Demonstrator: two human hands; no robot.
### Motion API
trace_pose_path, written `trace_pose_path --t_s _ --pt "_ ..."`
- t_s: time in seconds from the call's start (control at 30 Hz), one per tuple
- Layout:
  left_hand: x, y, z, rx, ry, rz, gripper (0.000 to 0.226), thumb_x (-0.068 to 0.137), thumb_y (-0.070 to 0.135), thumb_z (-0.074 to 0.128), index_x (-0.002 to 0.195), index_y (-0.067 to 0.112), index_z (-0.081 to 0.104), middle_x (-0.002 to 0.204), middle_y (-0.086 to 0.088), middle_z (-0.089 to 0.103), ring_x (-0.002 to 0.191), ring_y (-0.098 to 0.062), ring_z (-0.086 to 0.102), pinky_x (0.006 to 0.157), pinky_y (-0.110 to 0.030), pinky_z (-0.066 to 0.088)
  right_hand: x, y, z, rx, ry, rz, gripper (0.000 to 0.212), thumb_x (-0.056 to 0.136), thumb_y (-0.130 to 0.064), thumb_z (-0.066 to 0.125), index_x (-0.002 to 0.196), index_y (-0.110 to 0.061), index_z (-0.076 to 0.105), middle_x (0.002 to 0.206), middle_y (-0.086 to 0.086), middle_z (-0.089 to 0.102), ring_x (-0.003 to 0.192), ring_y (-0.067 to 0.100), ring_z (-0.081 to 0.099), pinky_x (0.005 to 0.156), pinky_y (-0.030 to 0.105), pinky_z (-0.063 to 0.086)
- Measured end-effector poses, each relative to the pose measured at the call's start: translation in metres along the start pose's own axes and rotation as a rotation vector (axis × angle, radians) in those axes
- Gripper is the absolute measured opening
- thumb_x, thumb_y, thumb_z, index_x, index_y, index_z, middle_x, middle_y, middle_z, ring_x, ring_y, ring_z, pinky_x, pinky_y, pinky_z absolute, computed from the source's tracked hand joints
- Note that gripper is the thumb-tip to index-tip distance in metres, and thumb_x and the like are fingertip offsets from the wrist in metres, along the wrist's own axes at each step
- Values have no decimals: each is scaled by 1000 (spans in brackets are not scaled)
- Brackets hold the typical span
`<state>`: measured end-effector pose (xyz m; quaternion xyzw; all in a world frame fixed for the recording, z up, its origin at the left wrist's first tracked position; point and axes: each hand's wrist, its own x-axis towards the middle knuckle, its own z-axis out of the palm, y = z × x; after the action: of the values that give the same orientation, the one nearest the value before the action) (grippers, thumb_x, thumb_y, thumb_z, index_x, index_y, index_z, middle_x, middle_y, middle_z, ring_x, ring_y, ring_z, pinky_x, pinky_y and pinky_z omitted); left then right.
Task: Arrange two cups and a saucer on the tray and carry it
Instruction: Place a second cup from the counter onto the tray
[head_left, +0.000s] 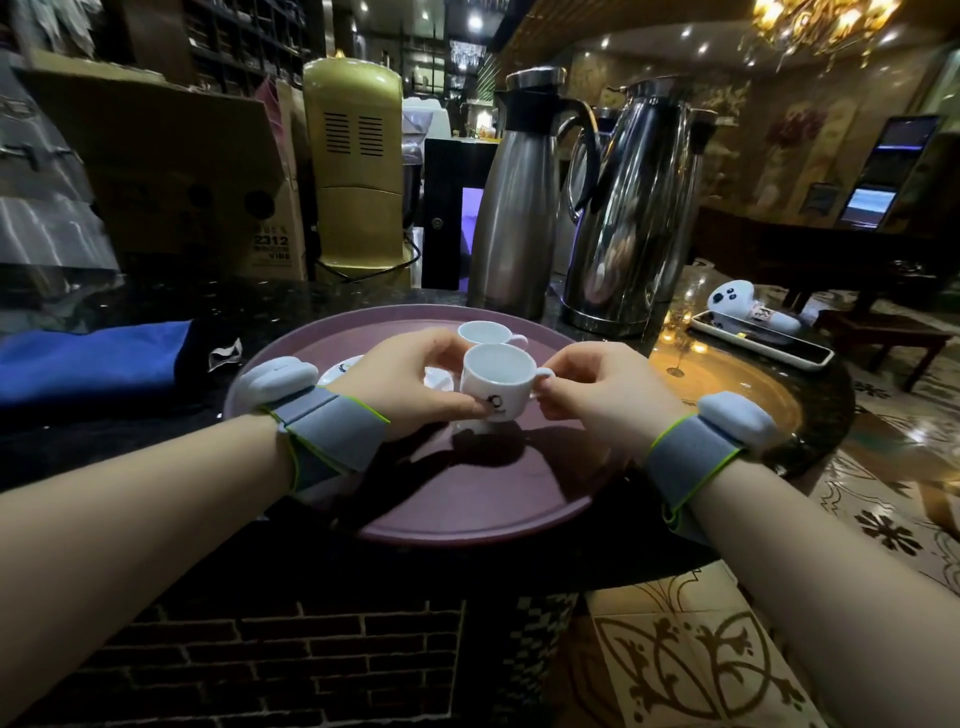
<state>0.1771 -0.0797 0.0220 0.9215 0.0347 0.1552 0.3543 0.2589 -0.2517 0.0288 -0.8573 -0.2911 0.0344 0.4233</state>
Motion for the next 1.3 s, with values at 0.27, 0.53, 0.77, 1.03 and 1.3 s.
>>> trace_pose_path --t_s 0.27,0.53,0.77,1.03,1.3 --pt "3 -3 5 71 -58 -65 39 70 29 75 106 18 64 97 6 65 99 -11 60 89 -24 41 3 7 5 -128 25 -30 12 83 -19 61 75 -19 70 79 7 77 83 22 72 87 40 55" --pt "2 -4 7 154 -44 -52 41 66 27 78 104 18 66 98 3 70 93 -8 58 74 -15 39 2 9 9 -222 -3 -39 14 85 -19 59 86 -13 71 85 7 77 89 22 71 88 35 53" --pt "0 0 7 171 -11 -26 43 64 29 79 105 23 69 104 2 74 93 -5 59 70 -9 37 2 9 10 -260 -7 -25 8 85 -19 57 80 -19 63 92 9 75 95 25 68 90 37 52" --pt "0 0 8 171 -14 -38 46 64 30 79 108 24 68 108 1 73 99 -8 61 82 -20 38 0 6 10 -288 5 -2 17 85 -21 55 90 -12 68 90 7 72 93 22 63 80 28 46" --pt "-4 -4 -4 124 36 -12 81 60 33 81 133 21 48 130 13 55 121 -3 47 96 -7 31 0 5 4 -198 30 26 27 78 -19 58 104 -18 68 91 -1 66 93 17 61 82 24 45"
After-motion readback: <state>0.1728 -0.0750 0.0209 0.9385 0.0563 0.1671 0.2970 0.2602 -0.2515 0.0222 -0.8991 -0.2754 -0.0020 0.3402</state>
